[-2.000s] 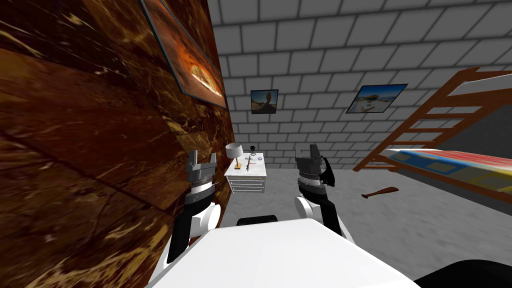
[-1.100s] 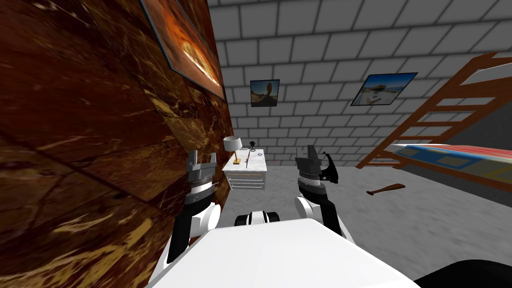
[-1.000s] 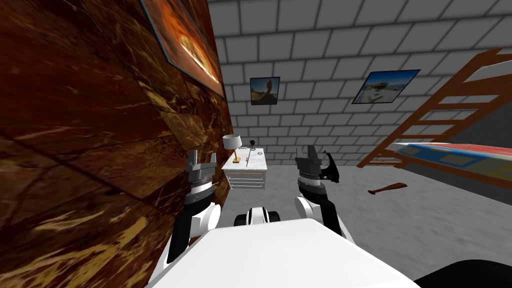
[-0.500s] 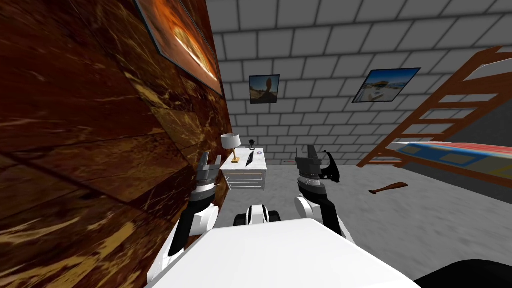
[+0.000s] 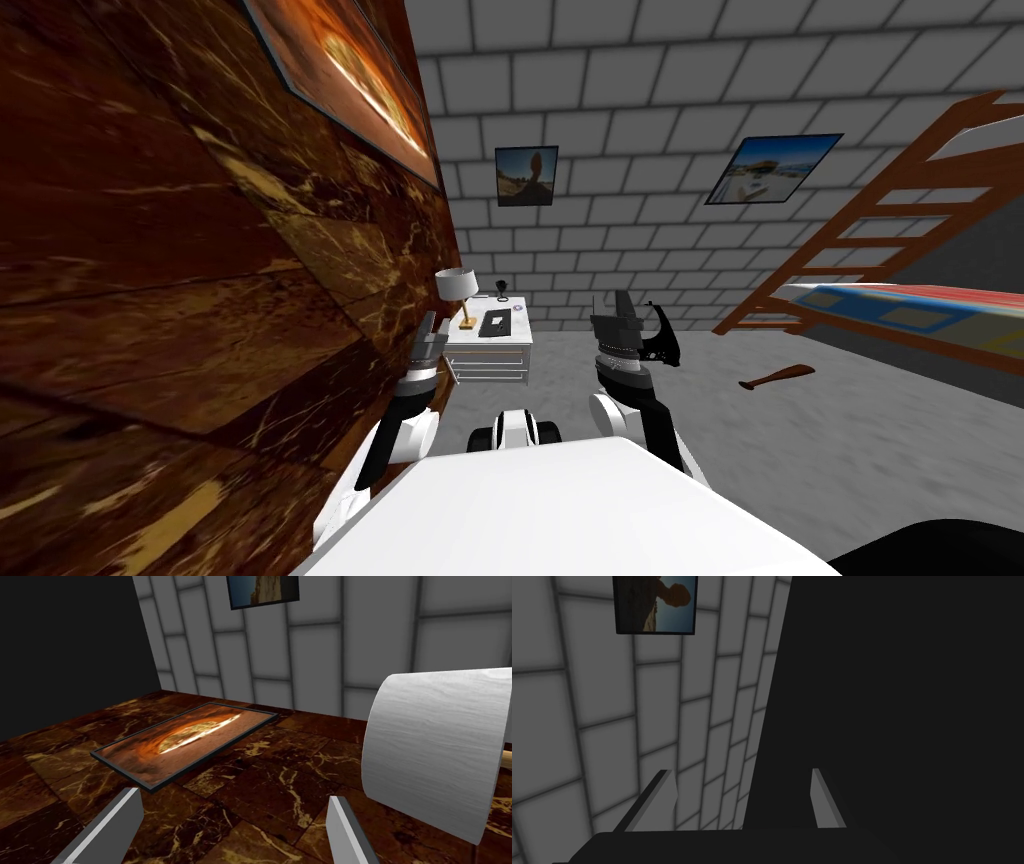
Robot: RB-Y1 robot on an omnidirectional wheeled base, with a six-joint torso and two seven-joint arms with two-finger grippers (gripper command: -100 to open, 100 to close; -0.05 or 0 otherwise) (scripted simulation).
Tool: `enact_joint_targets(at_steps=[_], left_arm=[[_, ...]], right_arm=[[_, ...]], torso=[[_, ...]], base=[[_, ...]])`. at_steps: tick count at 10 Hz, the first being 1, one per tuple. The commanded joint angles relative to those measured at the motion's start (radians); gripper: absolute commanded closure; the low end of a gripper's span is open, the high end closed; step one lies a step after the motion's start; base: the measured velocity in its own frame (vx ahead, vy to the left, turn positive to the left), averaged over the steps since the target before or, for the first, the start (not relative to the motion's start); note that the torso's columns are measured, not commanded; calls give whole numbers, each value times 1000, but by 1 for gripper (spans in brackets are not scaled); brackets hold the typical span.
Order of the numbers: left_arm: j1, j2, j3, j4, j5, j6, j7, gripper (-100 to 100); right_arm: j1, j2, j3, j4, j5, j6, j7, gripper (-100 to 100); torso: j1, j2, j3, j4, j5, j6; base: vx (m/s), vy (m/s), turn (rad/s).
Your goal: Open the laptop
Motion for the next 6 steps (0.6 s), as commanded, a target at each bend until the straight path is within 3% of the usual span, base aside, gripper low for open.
enact_joint_targets(at_steps=[1,6], left_arm=[[-23,5,0,80,-21,3,-22,-100],[-60,-10,4,221,-54,3,-55,-100]], right_arm=[[0,0,0,0,0,0,0,0],[0,0,0,0,0,0,0,0]], torso=[[0,1,0,0,0,0],[-1,1,1,0,0,0]], base=[[64,-20,-20],[69,-19,-20]])
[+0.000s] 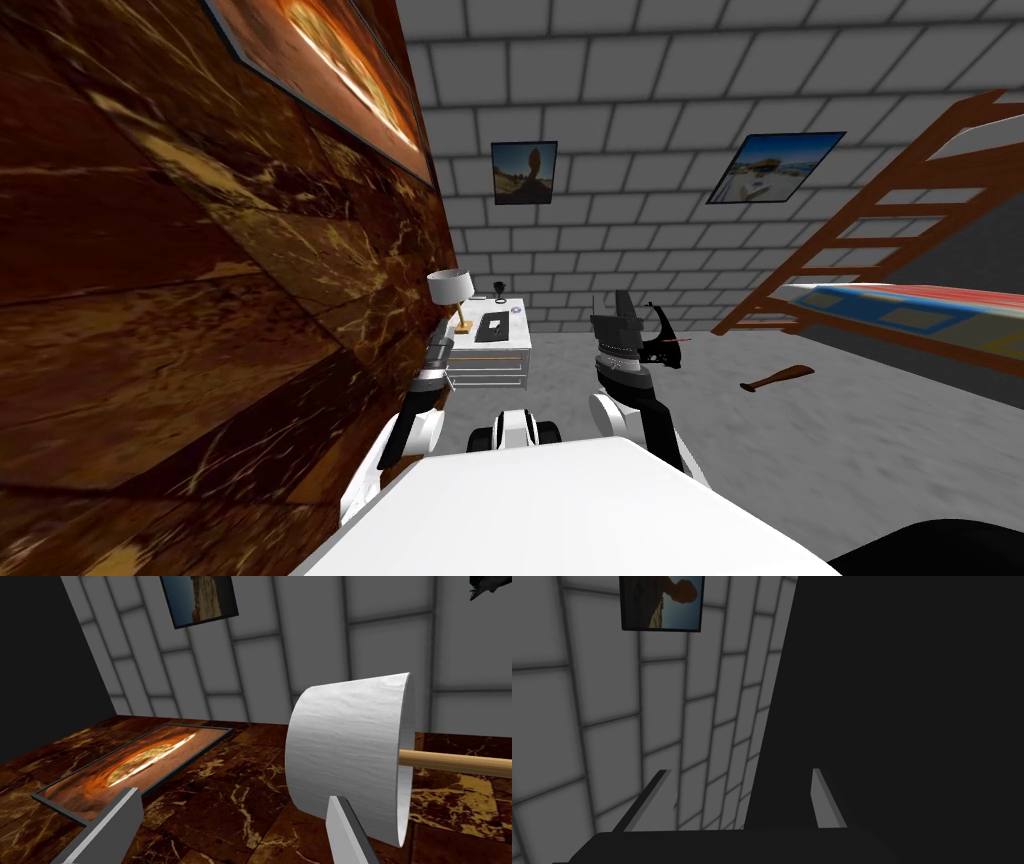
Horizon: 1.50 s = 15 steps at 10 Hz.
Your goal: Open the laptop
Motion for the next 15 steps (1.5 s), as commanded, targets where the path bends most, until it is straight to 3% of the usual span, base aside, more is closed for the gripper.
enact_joint_targets(at_steps=[1,7,15], left_arm=[[-17,-14,2,67,-16,2,-17,-100],[-56,-41,6,214,-51,2,-52,-100],[-109,-40,12,412,-98,1,-99,-100]], right_arm=[[0,0,0,0,0,0,0,0],[0,0,0,0,0,0,0,0],[0,0,0,0,0,0,0,0]], torso=[[0,0,0,0,0,0],[0,-1,0,0,0,0],[0,0,0,0,0,0]], base=[[62,-19,-17],[55,-13,-16],[56,-16,-16]])
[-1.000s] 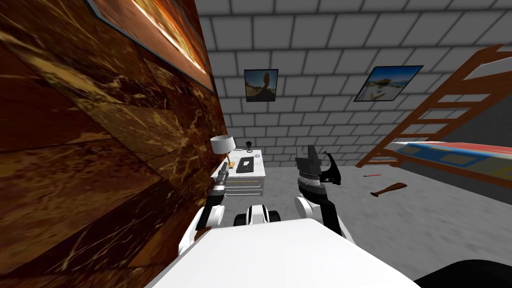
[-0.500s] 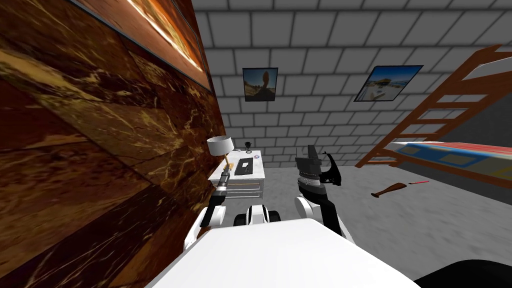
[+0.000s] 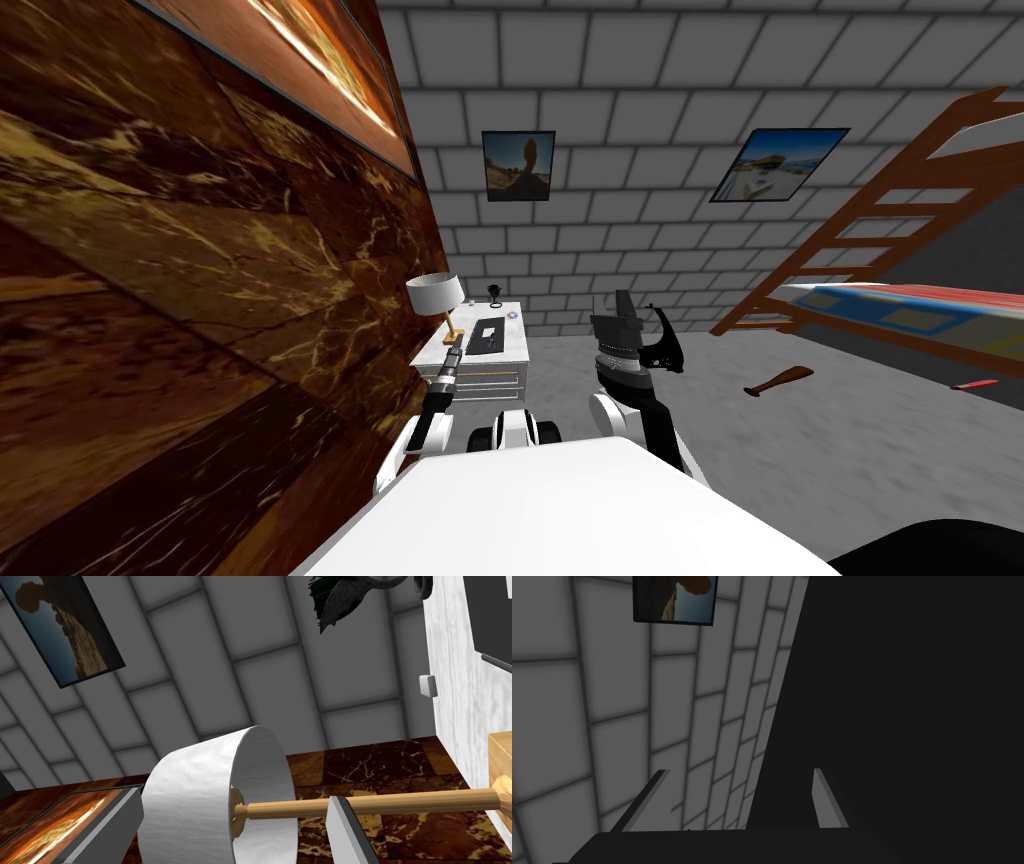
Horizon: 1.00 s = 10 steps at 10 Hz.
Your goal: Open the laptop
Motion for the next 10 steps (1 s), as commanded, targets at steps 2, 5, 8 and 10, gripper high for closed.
enact_joint_targets(at_steps=[2,5,8,10], left_arm=[[-22,0,2,83,-19,-2,-20,-100],[-48,2,5,173,-42,-2,-43,-100],[-65,4,7,242,-57,-2,-57,-100],[-78,5,8,294,-69,-2,-69,-100]], right_arm=[[0,0,0,0,0,0,0,0],[0,0,0,0,0,0,0,0],[0,0,0,0,0,0,0,0],[0,0,0,0,0,0,0,0]], torso=[[0,-1,-1,0,0,0],[0,-1,-1,0,0,0],[0,1,0,0,0,0],[0,-2,-1,0,0,0]], base=[[57,-11,-17],[65,-17,-20],[45,-11,-12],[68,-14,-21]])
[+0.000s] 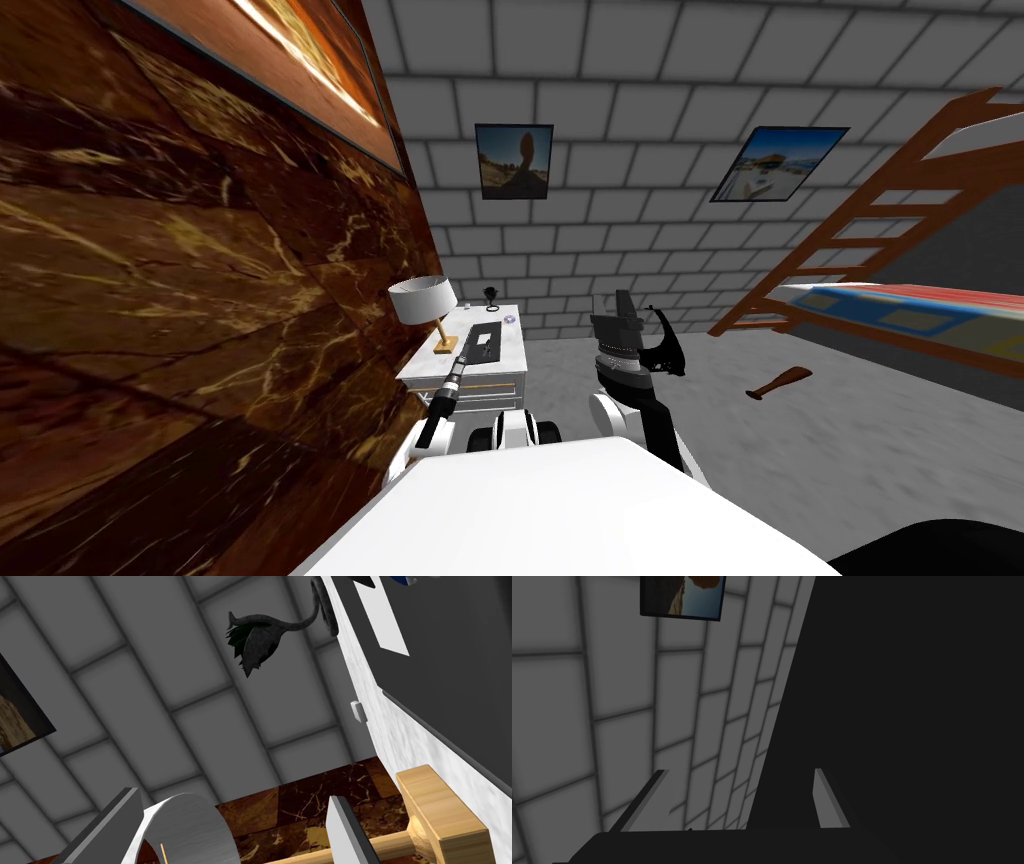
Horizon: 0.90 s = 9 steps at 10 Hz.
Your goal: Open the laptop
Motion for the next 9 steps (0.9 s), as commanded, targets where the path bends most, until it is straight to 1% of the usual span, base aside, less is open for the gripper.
enact_joint_targets(at_steps=[1,3,4,5,6,7,9], left_arm=[[-10,3,0,56,-15,1,-15,-100],[-17,5,1,84,-22,1,-22,-100],[-12,2,0,69,-21,5,-21,-100],[-13,2,0,71,-21,5,-22,-100],[-32,12,0,42,-19,52,-11,-100],[-32,12,0,42,-19,52,-11,-100],[-51,23,0,14,-16,99,0,-100]], right_arm=[[0,0,0,0,0,0,0,0],[0,0,0,0,0,0,0,0],[0,0,0,0,0,0,0,0],[0,0,0,0,0,0,0,0],[0,0,0,0,0,0,0,0],[0,0,0,0,0,0,0,0],[0,0,0,0,0,0,0,0]], torso=[[0,0,0,0,0,0],[0,2,1,0,0,0],[1,2,1,1,0,0],[1,3,2,1,0,0],[0,2,1,1,0,0],[0,3,2,1,0,0],[1,1,1,0,0,0]], base=[[60,-13,-12],[37,-7,-10],[14,-1,-2],[0,0,0],[-40,-6,-14],[-53,-5,-11],[-47,1,-10]])
